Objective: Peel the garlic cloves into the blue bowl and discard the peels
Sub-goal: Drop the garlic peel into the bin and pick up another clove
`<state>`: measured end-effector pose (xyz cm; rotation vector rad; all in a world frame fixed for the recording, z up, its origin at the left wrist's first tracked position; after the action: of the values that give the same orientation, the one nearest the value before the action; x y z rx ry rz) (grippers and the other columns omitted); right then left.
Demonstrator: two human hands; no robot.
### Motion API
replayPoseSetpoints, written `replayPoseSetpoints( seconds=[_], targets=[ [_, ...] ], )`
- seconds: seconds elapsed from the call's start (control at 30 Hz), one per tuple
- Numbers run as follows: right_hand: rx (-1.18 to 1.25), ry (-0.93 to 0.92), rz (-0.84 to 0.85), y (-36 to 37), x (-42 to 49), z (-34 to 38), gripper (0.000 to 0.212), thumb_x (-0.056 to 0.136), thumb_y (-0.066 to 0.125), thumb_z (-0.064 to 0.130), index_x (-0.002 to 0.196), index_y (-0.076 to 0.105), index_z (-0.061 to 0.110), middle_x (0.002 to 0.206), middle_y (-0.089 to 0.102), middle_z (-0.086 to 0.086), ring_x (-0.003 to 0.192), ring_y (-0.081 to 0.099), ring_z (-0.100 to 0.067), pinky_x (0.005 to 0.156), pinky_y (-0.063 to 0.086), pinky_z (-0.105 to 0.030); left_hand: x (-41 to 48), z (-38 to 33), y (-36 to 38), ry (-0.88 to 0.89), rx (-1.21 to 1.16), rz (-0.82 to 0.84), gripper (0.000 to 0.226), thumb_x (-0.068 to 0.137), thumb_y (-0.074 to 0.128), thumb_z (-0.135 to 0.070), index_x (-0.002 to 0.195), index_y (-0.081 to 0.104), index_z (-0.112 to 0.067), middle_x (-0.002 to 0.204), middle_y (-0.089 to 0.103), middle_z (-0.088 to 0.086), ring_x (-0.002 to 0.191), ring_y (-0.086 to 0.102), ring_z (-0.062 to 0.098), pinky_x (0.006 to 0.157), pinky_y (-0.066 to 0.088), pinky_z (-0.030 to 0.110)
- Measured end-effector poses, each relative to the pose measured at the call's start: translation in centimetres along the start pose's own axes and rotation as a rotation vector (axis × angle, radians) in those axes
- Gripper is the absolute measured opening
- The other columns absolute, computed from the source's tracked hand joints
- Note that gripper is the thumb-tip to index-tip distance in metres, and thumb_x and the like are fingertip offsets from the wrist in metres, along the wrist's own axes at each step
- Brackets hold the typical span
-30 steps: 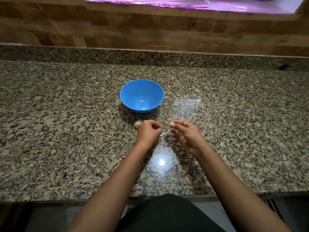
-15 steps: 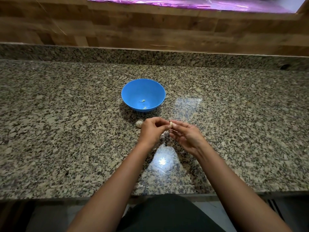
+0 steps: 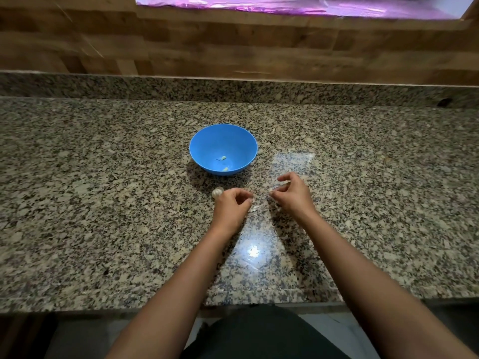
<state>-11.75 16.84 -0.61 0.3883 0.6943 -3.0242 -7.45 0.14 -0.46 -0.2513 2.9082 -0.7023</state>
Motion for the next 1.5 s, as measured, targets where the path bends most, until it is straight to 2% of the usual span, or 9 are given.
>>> replayPoseSetpoints(
  seconds=[0.27,0.37,0.53,0.73,0.93,1.03,1.27,1.37,1.5],
  targets=[
    [-0.214,-0.167,0.036,1.0,-1.7,-0.3,0.042,0.088,0.059,0.031,0.126,0.050,0.013,0.125,0.055,-0.007,0.105,0.058,-0.016,0.083,0.054,-0.026,-2.1,0.9,-0.5,0.149,0.193,0.005,0.036,0.096,0.051,-0.025,0.130,0.052,-0.013,0.130,0.054,0.003,0.114,0.050,0.012,0.090,0.035,0.018],
    [-0.465,-0.260,0.166,1.8,-6.2,-1.7,0.081,0.082,0.043,0.065,0.148,0.020,0.024,0.152,0.020,0.004,0.139,0.024,-0.013,0.113,0.026,-0.041,-3.1,2.0,-0.1,0.174,0.223,0.051,0.043,0.100,0.041,-0.030,0.140,0.039,-0.017,0.145,0.042,0.001,0.133,0.036,0.015,0.103,0.026,0.023],
    [-0.988,-0.336,0.275,4.3,-8.8,-4.9,0.093,0.081,0.008,0.074,0.143,-0.028,0.015,0.147,-0.036,-0.001,0.138,-0.027,-0.013,0.112,-0.015,-0.032,-3.2,3.1,0.8,0.176,0.299,0.083,0.049,0.102,0.029,-0.036,0.148,0.023,-0.021,0.154,0.024,-0.002,0.142,0.020,0.012,0.114,0.016,0.030],
    [-0.940,-0.523,0.259,7.9,-4.2,-1.4,0.075,0.094,0.013,0.060,0.150,-0.008,0.015,0.157,-0.010,-0.002,0.144,-0.008,-0.014,0.115,-0.008,-0.030,-3.0,2.8,0.9,0.227,0.306,0.109,0.051,0.099,0.034,-0.027,0.148,0.023,-0.013,0.154,0.025,0.003,0.143,0.019,0.014,0.118,0.016,0.033],
    [-0.692,-0.657,0.255,6.7,-4.7,-0.3,0.046,0.097,0.047,0.027,0.138,0.043,0.008,0.145,0.040,-0.013,0.134,0.035,-0.028,0.113,0.027,-0.043,-3.4,2.3,2.0,0.300,0.492,0.199,0.057,0.100,0.036,-0.029,0.151,0.012,-0.017,0.157,0.013,-0.003,0.145,0.008,0.010,0.119,0.007,0.033],
    [-0.552,-0.552,0.250,5.3,-6.2,-1.3,0.041,0.097,0.046,0.020,0.135,0.048,0.008,0.138,0.046,-0.008,0.127,0.039,-0.018,0.109,0.033,-0.037,-3.9,2.2,2.8,0.352,0.601,0.244,0.056,0.101,0.033,-0.036,0.150,0.013,-0.020,0.157,0.013,-0.006,0.144,0.010,0.009,0.114,0.000,0.025],
    [-0.671,-0.698,0.165,4.5,-9.0,0.1,0.029,0.083,0.060,-0.001,0.111,0.066,0.000,0.108,0.065,-0.014,0.101,0.052,-0.027,0.088,0.047,-0.037,-6.1,2.1,1.6,0.385,0.483,0.104,0.035,0.093,0.053,-0.016,0.128,0.057,-0.017,0.131,0.055,0.003,0.122,0.042,0.020,0.103,0.038,0.036],
    [-0.608,-0.598,0.151,4.3,-9.0,0.2,0.027,0.086,0.057,0.002,0.111,0.066,0.004,0.111,0.064,-0.008,0.105,0.051,-0.021,0.093,0.039,-0.022,-7.2,1.5,1.0,0.367,0.462,0.018,0.029,0.089,0.056,-0.005,0.117,0.064,-0.006,0.115,0.061,0.007,0.116,0.047,0.023,0.099,0.043,0.034],
    [-0.255,-0.248,0.151,4.1,-8.6,-0.5,0.018,0.088,0.057,0.003,0.099,0.070,0.009,0.096,0.069,-0.004,0.087,0.063,-0.014,0.083,0.054,-0.029,-7.5,2.1,-0.3,0.205,0.372,-0.083,0.025,0.091,0.055,-0.005,0.114,0.065,-0.009,0.109,0.059,0.000,0.102,0.049,0.008,0.089,0.040,0.013]
  ],
)
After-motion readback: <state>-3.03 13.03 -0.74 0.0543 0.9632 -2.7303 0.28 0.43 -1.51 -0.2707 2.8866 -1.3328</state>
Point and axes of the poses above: each hand's wrist, its own x-axis towards the middle knuckle, its own y-axis out of the palm, z = x × y, the point moved 9 cm from there along x, towards the middle knuckle
